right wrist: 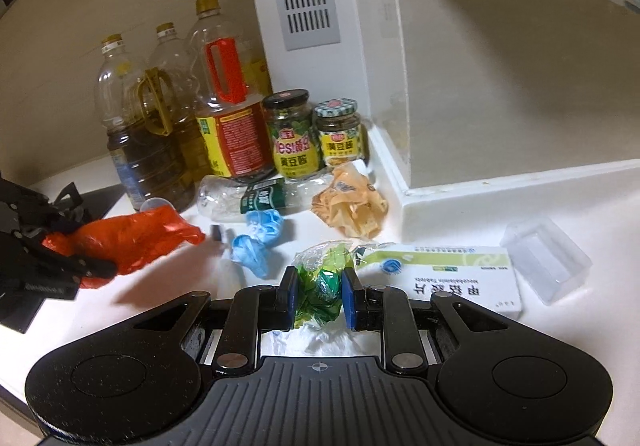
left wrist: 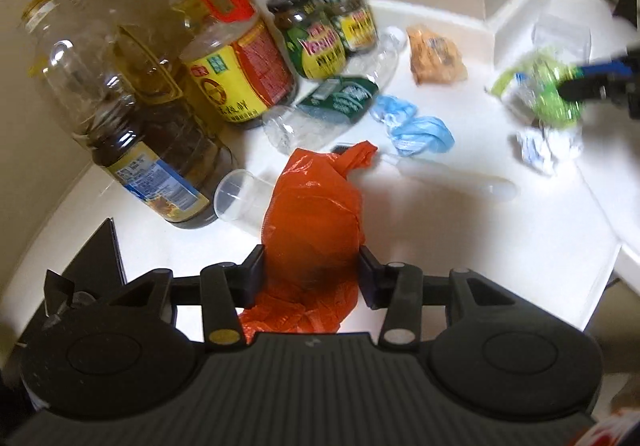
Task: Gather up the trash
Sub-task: 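Carry the orange bag and green wrapper down over the wastebasket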
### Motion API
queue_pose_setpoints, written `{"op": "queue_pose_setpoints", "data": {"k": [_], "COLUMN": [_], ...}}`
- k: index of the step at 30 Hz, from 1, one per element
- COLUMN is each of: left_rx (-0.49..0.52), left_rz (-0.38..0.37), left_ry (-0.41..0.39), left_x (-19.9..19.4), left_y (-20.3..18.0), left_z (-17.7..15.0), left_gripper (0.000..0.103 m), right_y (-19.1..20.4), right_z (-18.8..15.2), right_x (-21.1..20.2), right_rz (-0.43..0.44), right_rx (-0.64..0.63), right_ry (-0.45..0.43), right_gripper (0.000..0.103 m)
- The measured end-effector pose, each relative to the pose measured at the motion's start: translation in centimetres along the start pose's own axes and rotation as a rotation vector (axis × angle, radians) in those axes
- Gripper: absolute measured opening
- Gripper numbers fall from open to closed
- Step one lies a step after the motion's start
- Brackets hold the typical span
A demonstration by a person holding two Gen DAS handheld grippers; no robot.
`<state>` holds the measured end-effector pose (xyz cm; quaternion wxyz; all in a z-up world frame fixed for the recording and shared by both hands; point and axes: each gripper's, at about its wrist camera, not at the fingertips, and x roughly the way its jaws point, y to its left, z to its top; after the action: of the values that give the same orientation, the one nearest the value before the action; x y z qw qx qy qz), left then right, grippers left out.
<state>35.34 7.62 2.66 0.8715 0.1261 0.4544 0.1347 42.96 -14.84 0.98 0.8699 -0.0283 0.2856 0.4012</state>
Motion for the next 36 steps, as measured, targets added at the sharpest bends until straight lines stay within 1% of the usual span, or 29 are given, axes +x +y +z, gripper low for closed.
{"op": "queue_pose_setpoints", "data": {"k": [2,7,11,15,19,24,27,30,34,36], "left_rx": [-0.049,-0.192,-0.328,-0.411,-0.429,-0.393,-0.364,-0.353,-0.329,-0.323], "left_rz": [-0.037,-0.184,-0.309,-0.387,-0.456,-0.521,-0.547,-0.59,-0.629,-0.629], "left_ry": [-0.03,-0.09,-0.125,-0.135,-0.125,-0.098,-0.069,-0.037,0.017,0.046], "left_x": [-0.9,-3.1,-4.7,-6.4,-7.9,-9.7,-10.4,-10.4,-10.0,-9.3], "left_y": [1.0,2.2,2.2,1.4,0.3,-1.5,-2.9,-4.0,-5.7,-6.5], "left_z": [-0.4,-2.3,-4.6,-7.4,-9.9,-13.3,-15.6,-17.7,-20.0,-20.8], "left_gripper": [0.043,0.043,0.043,0.042,0.042,0.042,0.042,0.042,0.042,0.042], "right_y": [0.4,2.1,3.9,5.9,7.6,9.3,10.5,11.9,13.2,13.7], "right_z": [0.0,-0.5,-1.6,-3.2,-5.3,-8.3,-10.5,-13.0,-16.7,-18.5], "right_x": [-0.5,-2.0,-3.7,-5.7,-8.0,-11.0,-12.3,-13.4,-13.6,-13.1], "right_rz": [-0.013,-0.019,-0.012,-0.001,0.008,-0.011,-0.024,-0.044,-0.071,-0.079], "right_rx": [0.007,0.022,0.034,0.027,0.026,0.029,0.026,0.004,-0.003,-0.029], "right_ry": [-0.007,-0.019,-0.013,-0.007,0.006,0.037,0.081,0.125,0.21,0.255], "right_gripper": [0.023,0.023,0.023,0.023,0.023,0.023,0.023,0.023,0.023,0.023]}}
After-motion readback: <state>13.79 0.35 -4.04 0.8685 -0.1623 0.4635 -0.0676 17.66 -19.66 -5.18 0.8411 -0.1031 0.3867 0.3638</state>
